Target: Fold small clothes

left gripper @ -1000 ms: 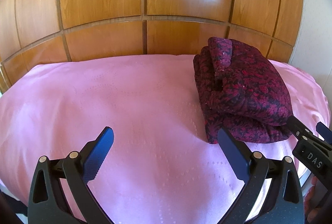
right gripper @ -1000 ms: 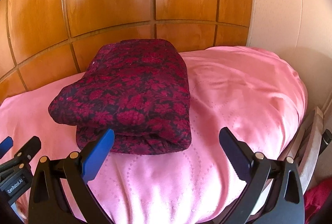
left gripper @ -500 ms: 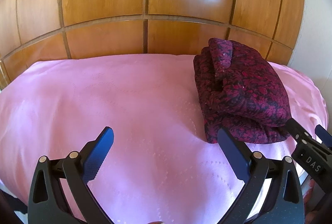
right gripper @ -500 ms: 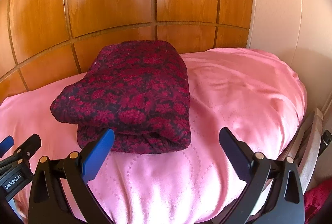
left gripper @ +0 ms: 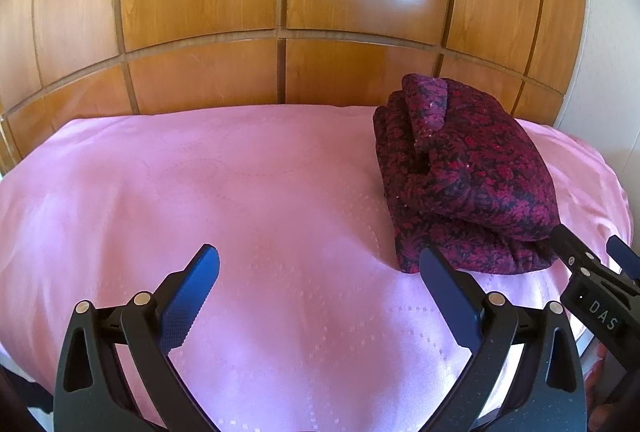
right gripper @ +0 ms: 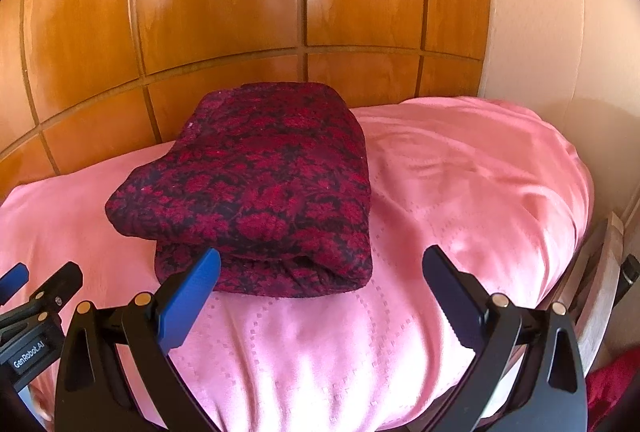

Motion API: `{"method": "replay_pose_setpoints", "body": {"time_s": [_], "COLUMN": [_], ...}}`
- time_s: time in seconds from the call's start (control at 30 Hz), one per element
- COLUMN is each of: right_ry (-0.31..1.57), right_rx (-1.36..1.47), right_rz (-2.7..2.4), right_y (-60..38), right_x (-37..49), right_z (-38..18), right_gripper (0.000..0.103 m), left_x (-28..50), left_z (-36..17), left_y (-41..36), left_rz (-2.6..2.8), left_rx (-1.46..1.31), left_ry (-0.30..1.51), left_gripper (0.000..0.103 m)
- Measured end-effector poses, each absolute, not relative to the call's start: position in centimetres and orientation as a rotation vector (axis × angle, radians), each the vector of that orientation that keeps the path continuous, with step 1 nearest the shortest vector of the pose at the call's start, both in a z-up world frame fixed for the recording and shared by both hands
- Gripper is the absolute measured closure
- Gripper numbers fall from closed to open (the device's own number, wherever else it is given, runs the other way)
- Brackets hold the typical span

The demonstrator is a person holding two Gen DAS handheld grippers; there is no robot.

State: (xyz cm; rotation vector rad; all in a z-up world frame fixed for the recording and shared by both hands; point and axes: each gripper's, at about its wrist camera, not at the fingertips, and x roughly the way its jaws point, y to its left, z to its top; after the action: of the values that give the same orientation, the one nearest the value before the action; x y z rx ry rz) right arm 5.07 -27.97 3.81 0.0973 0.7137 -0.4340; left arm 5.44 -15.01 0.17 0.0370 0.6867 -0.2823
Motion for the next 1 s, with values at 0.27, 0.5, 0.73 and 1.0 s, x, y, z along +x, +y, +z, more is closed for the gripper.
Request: {"method": "replay_pose_setpoints", "body": {"time_s": [0.27,0.5,0.73,1.0], "right_ry": [0.718,0.735,0.735,0.739], "right_rx": [0.092,0.113,0.12,0.119], "right_rz": [-0.425,-0.414,-0.419,-0.42], "right_y": [-27.2,-27.2,-27.5,-28.3], "right_x": [5.1,5.5,5.7,6.2], "right_z": [3.7,3.1,2.9,2.6], "right_gripper": [0.002,0.002,0.002,0.002], "left_x": [5.1,5.2,5.5,5.8], "left_z": [0.5,0.5,0.5,0.6], "left_y": [-14.9,-14.8,-15.1,-15.6], "left_rz": [-0.29,-0.286,-0.282,-0.28], "left_rx": [0.031,0.044,0.044,0.046], "left_ry": [0.681,0.687,0.695,0.694], "left_gripper": [0.004,0.004,0.004,0.004]}}
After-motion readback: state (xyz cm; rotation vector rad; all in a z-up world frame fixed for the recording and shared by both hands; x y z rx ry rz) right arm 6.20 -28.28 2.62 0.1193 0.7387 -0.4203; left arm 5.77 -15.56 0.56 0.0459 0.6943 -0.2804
